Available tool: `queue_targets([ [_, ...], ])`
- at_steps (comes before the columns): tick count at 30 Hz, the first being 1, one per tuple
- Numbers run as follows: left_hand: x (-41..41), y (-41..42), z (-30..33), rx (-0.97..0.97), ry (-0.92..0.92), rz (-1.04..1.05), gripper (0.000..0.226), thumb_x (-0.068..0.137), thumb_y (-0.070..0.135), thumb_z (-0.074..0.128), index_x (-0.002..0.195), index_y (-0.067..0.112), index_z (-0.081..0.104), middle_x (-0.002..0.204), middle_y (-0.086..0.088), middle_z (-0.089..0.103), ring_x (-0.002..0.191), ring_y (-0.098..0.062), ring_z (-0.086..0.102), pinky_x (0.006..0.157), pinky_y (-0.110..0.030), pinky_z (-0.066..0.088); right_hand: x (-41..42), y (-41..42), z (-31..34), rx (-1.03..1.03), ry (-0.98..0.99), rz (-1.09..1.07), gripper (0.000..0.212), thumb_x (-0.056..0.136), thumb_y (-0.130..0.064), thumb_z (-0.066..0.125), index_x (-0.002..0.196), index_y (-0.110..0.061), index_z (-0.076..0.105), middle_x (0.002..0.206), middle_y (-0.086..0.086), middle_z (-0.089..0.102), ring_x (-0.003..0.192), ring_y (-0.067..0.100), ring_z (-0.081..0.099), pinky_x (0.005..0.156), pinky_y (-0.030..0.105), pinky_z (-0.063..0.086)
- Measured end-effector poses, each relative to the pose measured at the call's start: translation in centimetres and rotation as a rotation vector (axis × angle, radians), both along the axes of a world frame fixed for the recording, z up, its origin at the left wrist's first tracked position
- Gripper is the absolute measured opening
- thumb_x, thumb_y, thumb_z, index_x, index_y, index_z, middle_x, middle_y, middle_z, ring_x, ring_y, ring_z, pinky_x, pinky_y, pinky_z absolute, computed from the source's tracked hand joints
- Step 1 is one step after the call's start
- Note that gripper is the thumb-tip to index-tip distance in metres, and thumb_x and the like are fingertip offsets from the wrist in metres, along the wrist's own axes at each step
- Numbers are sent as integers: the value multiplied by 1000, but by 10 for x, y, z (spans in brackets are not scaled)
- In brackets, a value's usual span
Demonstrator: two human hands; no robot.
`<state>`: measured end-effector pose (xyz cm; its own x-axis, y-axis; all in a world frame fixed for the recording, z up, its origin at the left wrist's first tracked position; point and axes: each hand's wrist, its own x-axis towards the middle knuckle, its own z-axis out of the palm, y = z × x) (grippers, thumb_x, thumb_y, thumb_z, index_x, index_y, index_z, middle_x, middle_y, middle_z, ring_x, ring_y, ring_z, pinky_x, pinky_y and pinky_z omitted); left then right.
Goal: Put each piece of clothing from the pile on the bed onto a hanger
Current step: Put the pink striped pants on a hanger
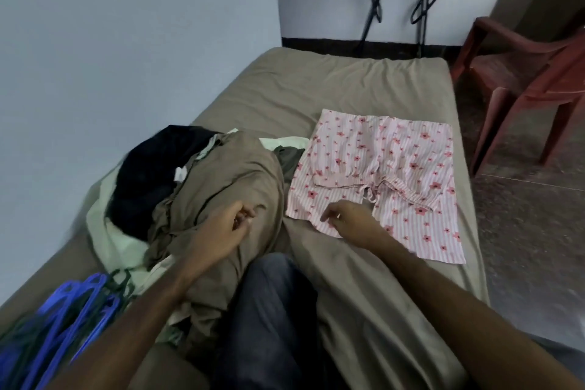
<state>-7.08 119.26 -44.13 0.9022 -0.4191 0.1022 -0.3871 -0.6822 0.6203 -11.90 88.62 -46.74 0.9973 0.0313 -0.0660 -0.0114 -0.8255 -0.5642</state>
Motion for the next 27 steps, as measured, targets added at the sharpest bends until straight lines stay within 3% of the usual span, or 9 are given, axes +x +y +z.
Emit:
queue_targets([
  [6,-82,145,14,87,-57,176,8,93,31,57,100,33,61,97,13,62,90,-2,62,78,-28,50,-3,125,42,165,-222,344,18,88,-7,64,96,-18,75,94,-4,70,87,11,62,81,26,48],
  [10,-141,227,-2,396,-13,423,51,85,55,47,121,21,60,120,-1,62,114,-24,60,92,-41,48,-14,220,41,117,-228,657,17,85,-16,60,97,-19,72,98,3,68,96,22,63,85,35,50],
  [13,-181,254,-21,685,166,497,72,89,62,55,148,25,36,146,1,44,136,-24,43,108,-50,35,-23,274,28,50,-224,800,30,86,-26,51,107,-17,70,110,6,65,106,25,57,91,39,47],
  [15,-201,254,-36,776,181,524,86,86,64,59,155,26,23,151,0,39,140,-23,39,113,-52,26,-26,298,9,-157,-339,831,40,83,-37,57,120,-22,65,126,3,60,118,25,52,97,40,45],
  [17,-214,253,-52,846,143,563,93,80,63,67,154,23,29,148,-5,43,135,-27,47,113,-59,26,-28,314,-6,-390,-330,856,60,75,-53,68,129,-28,59,137,2,57,129,28,51,104,50,46],
  [19,-221,254,-64,862,50,595,90,67,59,81,140,18,50,130,-10,58,113,-30,63,100,-65,42,-30,319,-24,-550,-270,894,73,71,-65,63,134,-28,58,141,3,57,133,30,52,106,57,42],
  [21,-225,257,-68,841,-40,605,82,64,63,81,129,19,56,118,-7,63,98,-28,67,88,-60,48,-33,315,-36,-650,-212,943,78,71,-70,48,134,-27,62,141,4,60,130,29,57,102,54,46],
  [24,-229,263,-65,716,-125,591,59,90,67,46,131,25,54,123,0,63,108,-22,63,93,-54,45,-33,309,-45,-674,-210,961,81,71,-69,39,136,-26,62,142,5,59,128,28,59,99,51,49],
  [27,-231,266,-53,580,-245,584,43,99,45,33,133,29,54,128,7,60,116,-18,59,93,-44,42,-30,313,-44,-635,-216,945,80,68,-67,60,137,-28,60,144,3,57,131,28,57,101,52,47],
])
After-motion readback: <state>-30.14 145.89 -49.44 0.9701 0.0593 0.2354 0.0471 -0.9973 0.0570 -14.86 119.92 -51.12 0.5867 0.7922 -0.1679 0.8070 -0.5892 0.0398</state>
